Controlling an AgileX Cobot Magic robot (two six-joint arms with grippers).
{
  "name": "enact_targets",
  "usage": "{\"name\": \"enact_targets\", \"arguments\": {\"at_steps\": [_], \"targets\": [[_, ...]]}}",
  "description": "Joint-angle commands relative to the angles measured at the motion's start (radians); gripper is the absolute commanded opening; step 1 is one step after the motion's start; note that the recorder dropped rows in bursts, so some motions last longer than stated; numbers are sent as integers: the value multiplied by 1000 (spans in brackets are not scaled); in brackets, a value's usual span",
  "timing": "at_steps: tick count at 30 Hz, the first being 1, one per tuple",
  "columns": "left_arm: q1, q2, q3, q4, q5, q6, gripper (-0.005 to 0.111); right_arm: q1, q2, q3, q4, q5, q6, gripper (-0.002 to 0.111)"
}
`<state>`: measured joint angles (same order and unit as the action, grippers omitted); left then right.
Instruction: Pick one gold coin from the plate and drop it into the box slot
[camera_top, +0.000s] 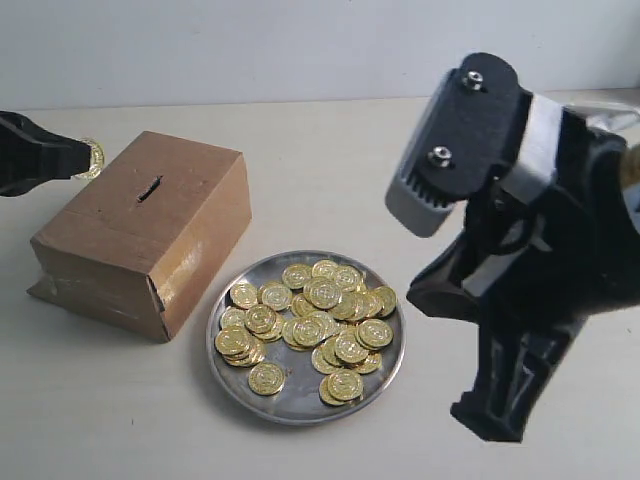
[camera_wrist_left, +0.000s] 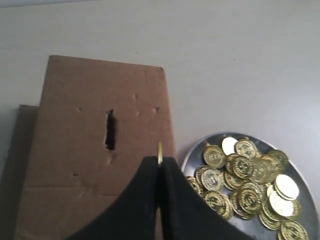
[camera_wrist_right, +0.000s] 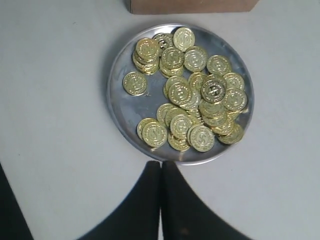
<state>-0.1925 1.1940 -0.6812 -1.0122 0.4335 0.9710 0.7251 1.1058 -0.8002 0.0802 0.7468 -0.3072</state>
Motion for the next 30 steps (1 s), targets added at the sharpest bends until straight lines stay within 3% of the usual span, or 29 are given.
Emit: {"name": "enact_targets", "arguments": {"at_steps": [1,7,12,22,30], "targets": [[-7,48,-22,23,-67,-6,0,-4,-101,40,35,5,46,0],[-84,220,-150,96,-120,-31,0,-4,-321,40,41,41,40,0],[-100,357,-217,368,-146,-277,0,-4,-419,40,36,41,20,0],[-138,458,-242,508,-182,-364,0,-4,-419,46,8,14,20,0],[-138,458,-244,512,-186,-380,0,-4,-419,46,8,14,20,0]]}}
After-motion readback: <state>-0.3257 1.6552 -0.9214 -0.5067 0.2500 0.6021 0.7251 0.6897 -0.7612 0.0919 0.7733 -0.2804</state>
